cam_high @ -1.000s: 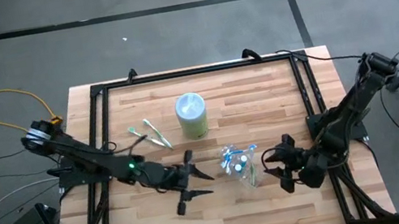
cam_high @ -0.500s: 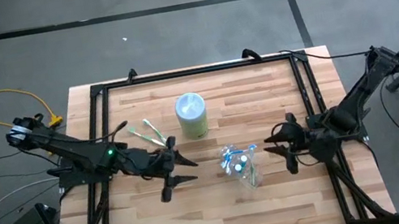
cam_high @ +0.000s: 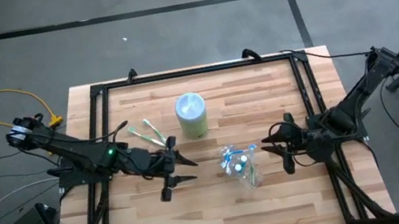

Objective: Pick & Place toothbrushing station
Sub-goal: Put the bottom green toothbrush into the transparent organizer

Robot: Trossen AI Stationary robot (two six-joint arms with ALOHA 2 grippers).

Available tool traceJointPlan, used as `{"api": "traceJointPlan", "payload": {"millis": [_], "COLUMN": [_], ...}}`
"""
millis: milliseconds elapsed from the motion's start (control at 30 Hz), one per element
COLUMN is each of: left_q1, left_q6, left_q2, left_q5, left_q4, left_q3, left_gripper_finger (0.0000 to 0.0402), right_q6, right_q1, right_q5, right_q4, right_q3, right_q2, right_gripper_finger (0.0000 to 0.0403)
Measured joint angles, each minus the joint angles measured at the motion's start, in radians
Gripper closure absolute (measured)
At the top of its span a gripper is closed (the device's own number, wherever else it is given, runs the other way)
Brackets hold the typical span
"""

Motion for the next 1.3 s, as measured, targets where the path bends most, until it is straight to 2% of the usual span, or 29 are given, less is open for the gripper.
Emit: {"api": "traceJointPlan", "payload": {"millis": [667,1000,1133,1300], "left_q1": [0.0,0.0,0.028,0.096], "left_q6": [-0.003,-0.023,-0.074,-0.188], "left_q2": [0.0,0.0,-0.003,-0.006], "left_q5": [0.012,0.011,-0.023,-0.052], "left_q4": [0.0,-0.006,-0.1,-0.262], "left_q3": [0.0,0.0,0.0,-0.002], "left_gripper_finger": [0.0239,0.0239,0.0239,0.0239], "right_q6": [0.0,0.0,-0.027,-0.145], "right_q1": [-0.04,-0.04,-0.059,-0.091], "right_q5": [-0.005,0.019,-0.006,0.003], "right_q4": [0.024,0.065,0.109,0.114], "right_q3": [0.0,0.0,0.0,0.0], "right_q2": [0.096,0.1,0.1,0.092], "right_gripper_finger": [0.0302,0.0302,0.0302,0.0302]}}
